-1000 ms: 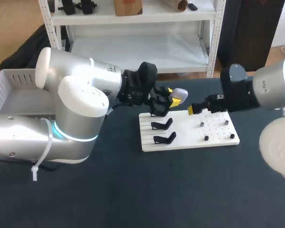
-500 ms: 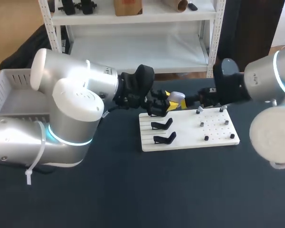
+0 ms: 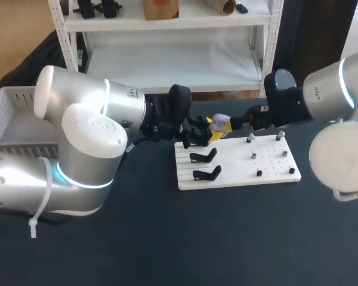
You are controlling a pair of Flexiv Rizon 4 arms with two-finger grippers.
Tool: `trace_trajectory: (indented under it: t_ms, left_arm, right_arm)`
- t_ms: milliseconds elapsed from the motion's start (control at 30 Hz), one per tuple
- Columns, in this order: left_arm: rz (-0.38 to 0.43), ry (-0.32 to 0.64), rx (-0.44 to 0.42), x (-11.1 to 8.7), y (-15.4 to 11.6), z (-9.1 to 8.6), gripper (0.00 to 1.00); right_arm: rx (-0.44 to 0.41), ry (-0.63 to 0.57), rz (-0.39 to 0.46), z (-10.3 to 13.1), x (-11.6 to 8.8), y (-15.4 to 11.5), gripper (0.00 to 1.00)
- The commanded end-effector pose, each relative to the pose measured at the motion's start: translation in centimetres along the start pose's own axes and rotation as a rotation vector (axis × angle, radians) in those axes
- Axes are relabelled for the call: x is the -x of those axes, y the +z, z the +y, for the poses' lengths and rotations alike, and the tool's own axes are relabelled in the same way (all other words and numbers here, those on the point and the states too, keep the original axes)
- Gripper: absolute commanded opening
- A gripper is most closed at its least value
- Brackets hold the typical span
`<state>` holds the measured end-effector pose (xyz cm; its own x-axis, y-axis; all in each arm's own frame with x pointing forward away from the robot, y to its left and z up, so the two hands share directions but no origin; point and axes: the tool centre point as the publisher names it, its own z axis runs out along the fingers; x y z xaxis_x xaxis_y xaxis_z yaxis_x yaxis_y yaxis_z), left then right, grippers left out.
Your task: Pick up each earbud case from the left stands, insert the matching earbuds, close the lid, and place the case in the box.
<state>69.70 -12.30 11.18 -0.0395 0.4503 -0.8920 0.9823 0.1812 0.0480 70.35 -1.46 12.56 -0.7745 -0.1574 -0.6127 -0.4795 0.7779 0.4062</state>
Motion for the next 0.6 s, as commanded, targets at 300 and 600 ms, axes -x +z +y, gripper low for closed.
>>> trace_trajectory:
  t_ms: [300, 600]
  left_arm:
    - [-0.133, 0.010, -0.063, -0.8, -2.2, -1.1, 0.00]
    - [-0.384, 0.033, -0.052, 0.6, -5.3, 0.3, 0.00]
  right_arm:
    - [-0.101, -0.112, 0.002, -2.4, 1.1, -3.2, 1.00]
    - [-0.277, -0.173, 0.123, -7.0, 0.3, -4.9, 1.00]
